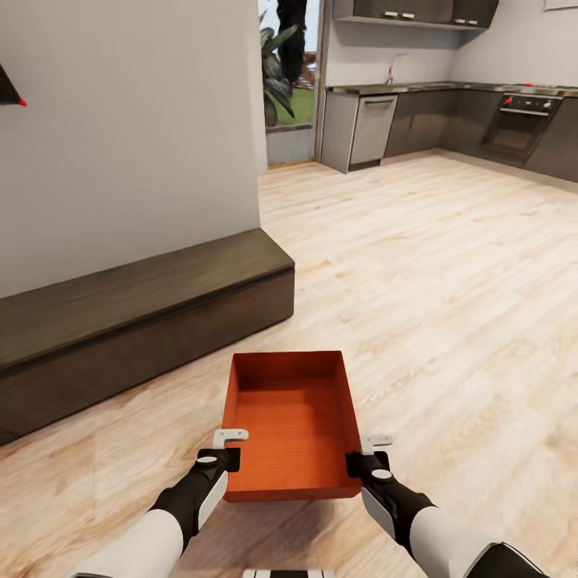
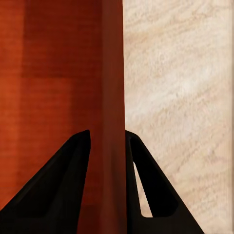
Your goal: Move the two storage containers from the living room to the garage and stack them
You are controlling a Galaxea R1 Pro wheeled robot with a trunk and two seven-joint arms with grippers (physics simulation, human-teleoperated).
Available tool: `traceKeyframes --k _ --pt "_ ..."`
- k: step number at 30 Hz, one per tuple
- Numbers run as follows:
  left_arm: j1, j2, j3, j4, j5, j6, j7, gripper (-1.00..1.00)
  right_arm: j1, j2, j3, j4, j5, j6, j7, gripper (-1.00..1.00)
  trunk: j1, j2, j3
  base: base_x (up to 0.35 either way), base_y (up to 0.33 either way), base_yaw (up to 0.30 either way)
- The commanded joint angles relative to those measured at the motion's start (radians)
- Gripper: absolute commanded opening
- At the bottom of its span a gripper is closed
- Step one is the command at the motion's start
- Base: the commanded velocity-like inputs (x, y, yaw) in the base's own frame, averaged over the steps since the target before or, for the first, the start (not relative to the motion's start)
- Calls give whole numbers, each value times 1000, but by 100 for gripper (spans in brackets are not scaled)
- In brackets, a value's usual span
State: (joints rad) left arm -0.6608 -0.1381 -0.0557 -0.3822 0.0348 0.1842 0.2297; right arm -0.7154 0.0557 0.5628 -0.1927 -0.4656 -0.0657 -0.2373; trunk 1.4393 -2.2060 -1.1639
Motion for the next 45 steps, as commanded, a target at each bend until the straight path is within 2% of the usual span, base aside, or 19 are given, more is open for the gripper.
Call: traceKeyframes --k 1,34,35,45 --pt "1 1 -7 2 22 6 8 -100 -1 1 -7 -12 3 -12 1 -100 -4 7 3 0 0 0" --pt "1 2 -7 1 21 6 8 -100 -1 0 -11 -42 7 -19 -10 -100 -131 238 106 0 0 0" --pt "0 4 0 -9 1 0 5 -100 -1 -4 7 -16 -5 6 -13 -100 -130 238 106 0 0 0" --pt "1 15 0 -18 21 -1 3 -100 2 -6 -19 -24 30 10 -15 -100 -130 238 106 0 0 0"
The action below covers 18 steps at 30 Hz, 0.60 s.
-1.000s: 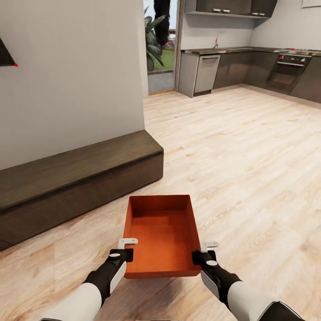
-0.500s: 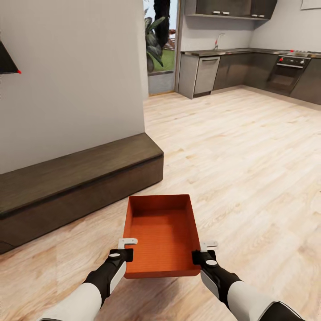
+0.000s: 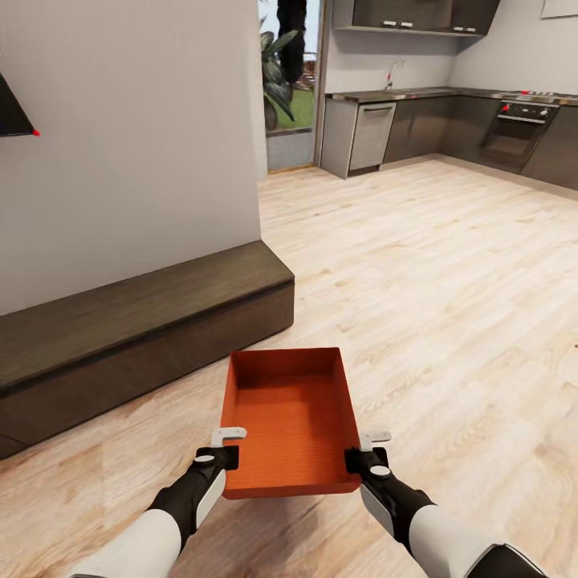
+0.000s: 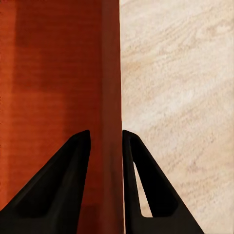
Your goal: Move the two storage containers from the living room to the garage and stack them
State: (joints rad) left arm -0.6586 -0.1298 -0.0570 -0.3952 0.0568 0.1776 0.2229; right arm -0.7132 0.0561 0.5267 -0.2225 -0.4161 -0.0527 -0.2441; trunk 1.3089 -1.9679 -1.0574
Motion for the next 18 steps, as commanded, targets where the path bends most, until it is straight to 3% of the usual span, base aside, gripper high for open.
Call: traceKeyframes --k 1,16,17,18 --pt "-1 7 0 -5 0 6 10 -100 0 -6 14 7 -17 -2 -8 -100 0 0 -1 0 0 0" --pt "-1 7 2 -5 -1 8 4 -100 0 4 -37 11 36 1 -7 -100 0 0 -1 0 0 0" --pt "-1 7 11 -5 -29 8 4 -100 0 -13 39 48 -38 1 -7 -100 0 0 -1 0 0 0" --pt "-1 7 10 -5 -29 7 5 -100 0 -13 39 48 -38 1 -7 -100 0 0 -1 0 0 0"
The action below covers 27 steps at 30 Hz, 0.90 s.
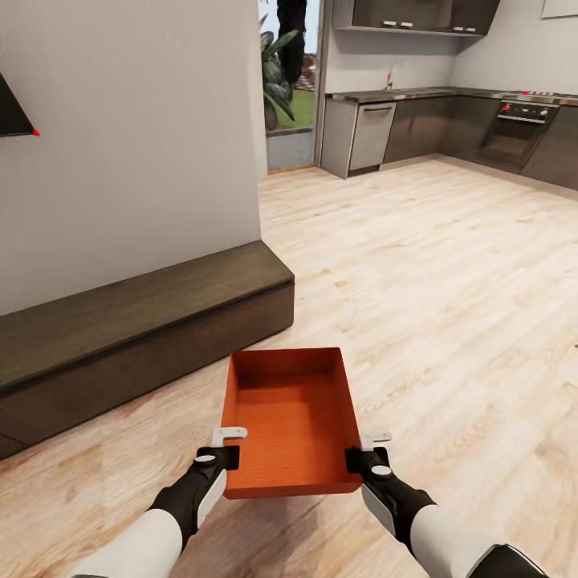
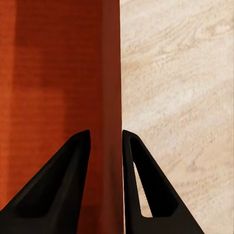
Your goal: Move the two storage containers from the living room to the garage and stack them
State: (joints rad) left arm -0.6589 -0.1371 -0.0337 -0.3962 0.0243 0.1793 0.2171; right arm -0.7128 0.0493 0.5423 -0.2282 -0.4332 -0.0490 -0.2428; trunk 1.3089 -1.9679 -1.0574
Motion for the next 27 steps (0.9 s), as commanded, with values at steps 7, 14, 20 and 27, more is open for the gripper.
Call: traceKeyframes --k 7,14,20,27 --pt "-1 14 -12 -4 5 5 11 -100 -1 -6 24 53 -21 -3 -9 -100 -19 35 15 0 0 0" --pt "-1 14 -12 -4 5 5 11 -100 -1 -6 24 53 -21 -3 -9 -100 -46 84 37 0 0 0" --pt "-1 14 -12 -4 5 5 11 -100 -1 -7 24 53 -21 -3 -9 -100 -69 126 56 0 0 0" --pt "-1 14 -12 -4 5 6 11 -100 -1 -7 24 54 -22 -3 -9 -100 -96 175 78 0 0 0"
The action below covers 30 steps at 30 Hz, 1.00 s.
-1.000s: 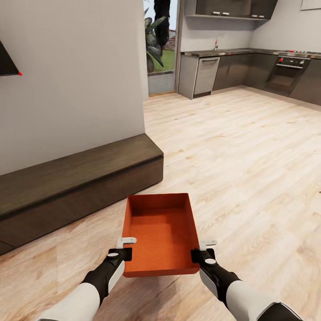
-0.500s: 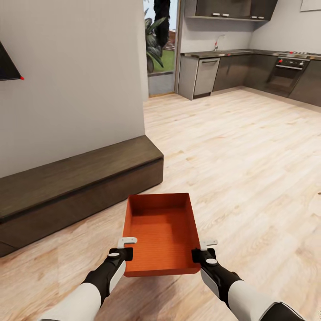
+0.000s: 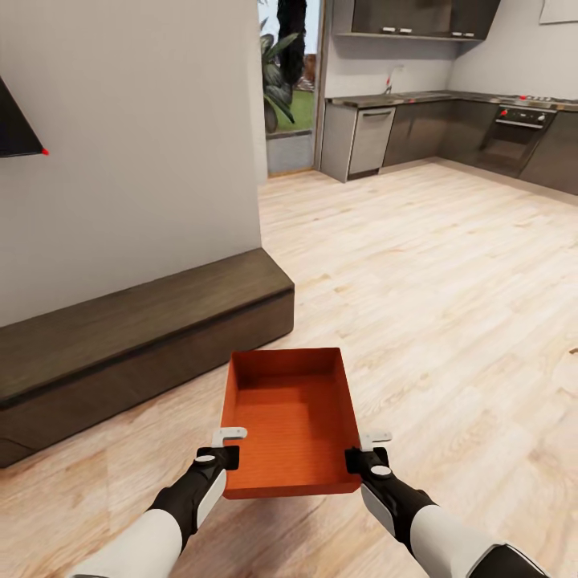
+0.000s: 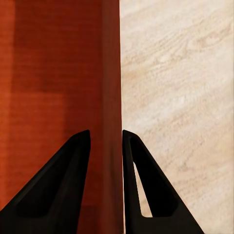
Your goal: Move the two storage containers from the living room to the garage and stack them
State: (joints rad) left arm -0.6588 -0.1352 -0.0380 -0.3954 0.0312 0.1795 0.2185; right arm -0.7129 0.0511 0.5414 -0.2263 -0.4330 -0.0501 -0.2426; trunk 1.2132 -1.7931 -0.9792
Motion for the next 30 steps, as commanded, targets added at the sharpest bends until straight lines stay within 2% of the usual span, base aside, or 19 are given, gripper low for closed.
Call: traceKeyframes --k 1,30 --pt "-1 12 -8 -5 -2 6 10 -100 0 -9 25 52 -23 -2 -9 -100 -4 7 3 0 0 0" --pt "-1 12 -8 -5 -1 6 10 -100 0 -10 25 52 -24 -2 -9 -100 -115 210 93 0 0 0"
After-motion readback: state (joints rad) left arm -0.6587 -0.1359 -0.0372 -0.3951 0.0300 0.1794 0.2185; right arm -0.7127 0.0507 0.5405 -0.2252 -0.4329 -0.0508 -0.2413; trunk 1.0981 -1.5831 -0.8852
